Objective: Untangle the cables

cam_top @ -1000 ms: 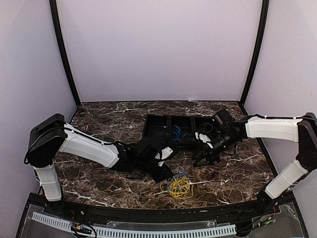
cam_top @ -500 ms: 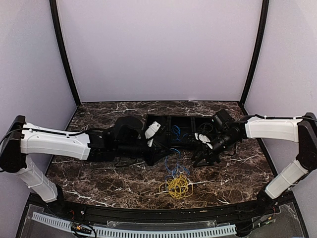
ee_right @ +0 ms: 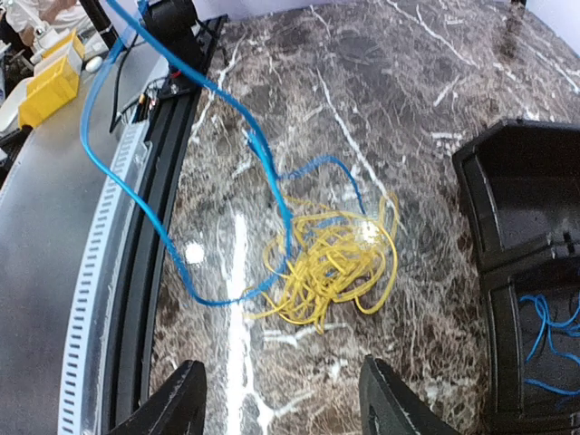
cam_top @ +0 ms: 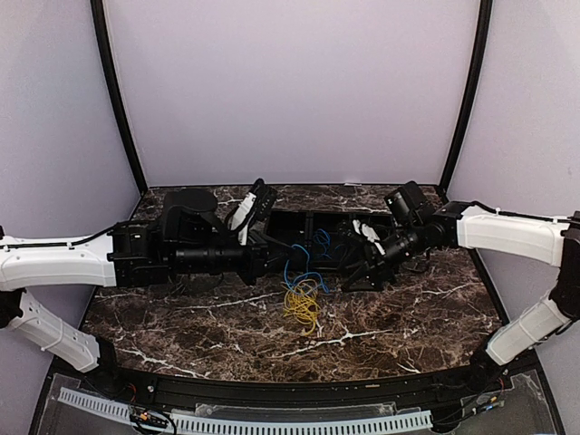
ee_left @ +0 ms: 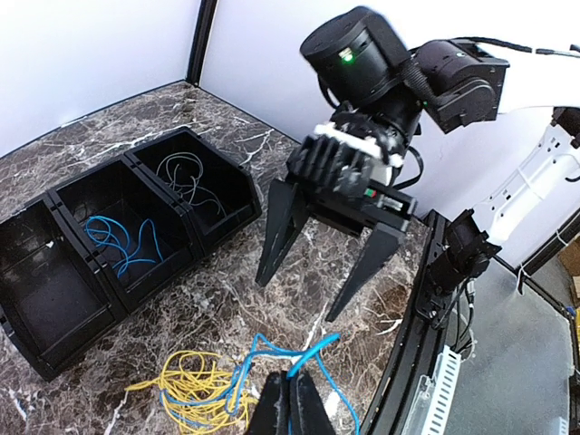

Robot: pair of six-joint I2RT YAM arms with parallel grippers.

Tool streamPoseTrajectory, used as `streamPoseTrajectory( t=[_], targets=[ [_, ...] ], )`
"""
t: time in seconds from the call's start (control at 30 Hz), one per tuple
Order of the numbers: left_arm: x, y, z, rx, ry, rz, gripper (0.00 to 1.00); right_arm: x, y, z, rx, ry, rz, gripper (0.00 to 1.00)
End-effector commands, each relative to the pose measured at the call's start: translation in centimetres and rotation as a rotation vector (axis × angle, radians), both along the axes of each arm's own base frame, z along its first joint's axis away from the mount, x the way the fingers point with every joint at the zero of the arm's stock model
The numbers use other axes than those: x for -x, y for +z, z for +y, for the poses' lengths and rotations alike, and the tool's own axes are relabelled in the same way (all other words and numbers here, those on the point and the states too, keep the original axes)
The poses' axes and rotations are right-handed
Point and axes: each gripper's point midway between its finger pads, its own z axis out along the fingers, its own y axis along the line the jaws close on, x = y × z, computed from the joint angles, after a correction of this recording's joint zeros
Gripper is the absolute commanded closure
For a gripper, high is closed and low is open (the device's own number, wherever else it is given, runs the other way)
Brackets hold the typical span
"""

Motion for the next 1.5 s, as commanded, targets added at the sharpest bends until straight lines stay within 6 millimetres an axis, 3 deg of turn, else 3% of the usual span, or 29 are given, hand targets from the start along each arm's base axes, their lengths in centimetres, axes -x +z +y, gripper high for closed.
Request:
streamPoseTrajectory(
  t=[0.0,0.17,0.37,0.5,0.6,0.67,0.73,0.97,1.1,1.17,1.23,1.3,1.47],
  targets=[
    [-0.1,-1.8,0.6,-0.047,0.034,0.026,1.0,0.0,3.5,3.0,-0.093,0.015,-0.078,0.37],
    [0.1,-3.3,1.0,-0.05,0.049,0.058,1.0,0.4,3.1,6.0,-0.126,0.016,-0.124,0.3],
    [0.4,-3.7,2.1,-0.051,0.085,0.065,1.0,-0.6,2.2,9.3,-0.134,-0.032,-0.13,0.33],
    [0.6,-3.5,2.6,-0.048,0.093,0.063,1.0,-0.9,1.4,11.0,-0.138,-0.026,-0.115,0.39],
    [0.8,-2.9,2.8,-0.032,0.1,0.056,1.0,-0.9,0.5,12.0,-0.149,-0.019,-0.072,0.56],
    [0.9,-1.8,3.0,-0.009,0.106,0.041,1.0,-0.8,-0.3,12.4,-0.15,-0.018,-0.032,0.71],
    [1.1,-0.3,3.3,0.012,0.116,0.019,1.0,-0.6,-1.4,12.6,-0.136,-0.009,0.003,0.81],
    [1.7,7.2,6.5,0.098,0.172,-0.095,1.0,0.2,-4.5,12.6,-0.08,0.016,0.091,0.84],
    [2.0,13.2,9.3,0.148,0.227,-0.19,1.0,0.6,-5.5,12.1,-0.057,0.02,0.109,0.85],
    [2.2,17.2,11.1,0.208,0.254,-0.234,1.0,0.9,-5.8,11.9,-0.052,0.025,0.114,0.87],
    [2.5,19.5,12.1,0.232,0.265,-0.262,1.0,1.0,-6.3,11.7,-0.044,0.026,0.119,0.9],
    [2.6,20.6,12.7,0.231,0.269,-0.272,1.0,1.2,-6.6,11.6,-0.038,0.031,0.126,0.96],
    [2.8,22.2,13.6,0.256,0.281,-0.29,1.0,1.6,-7.0,11.3,-0.019,0.045,0.14,0.98]
  ],
)
